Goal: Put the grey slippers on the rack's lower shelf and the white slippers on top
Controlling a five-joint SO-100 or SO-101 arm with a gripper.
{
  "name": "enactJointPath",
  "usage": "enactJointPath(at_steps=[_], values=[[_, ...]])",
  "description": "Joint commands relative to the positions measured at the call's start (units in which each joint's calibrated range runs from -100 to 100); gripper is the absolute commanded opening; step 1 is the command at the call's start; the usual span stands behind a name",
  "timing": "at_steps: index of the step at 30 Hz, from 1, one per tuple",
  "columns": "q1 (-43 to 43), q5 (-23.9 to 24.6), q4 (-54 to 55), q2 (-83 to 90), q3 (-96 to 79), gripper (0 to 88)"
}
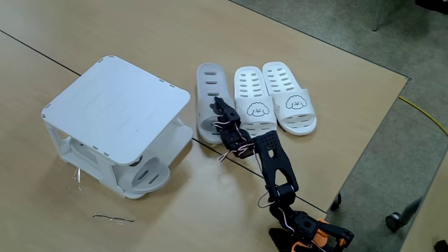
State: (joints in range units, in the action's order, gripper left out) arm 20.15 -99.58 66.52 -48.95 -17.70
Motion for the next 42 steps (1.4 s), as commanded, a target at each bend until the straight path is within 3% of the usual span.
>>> enactJointPath(at_steps=[1, 10, 18, 32, 42], values=[[1.31, -0.42, -1.04, 25.68, -11.39, 0.7], [2.38, -0.42, -5.18, 65.82, -56.77, 0.7], [-5.51, -0.42, -5.09, 84.16, -80.86, 0.7], [-25.82, -0.42, -5.35, 76.17, -80.95, 0.7], [-31.01, -0.42, -5.35, 72.38, -73.82, 0.7]])
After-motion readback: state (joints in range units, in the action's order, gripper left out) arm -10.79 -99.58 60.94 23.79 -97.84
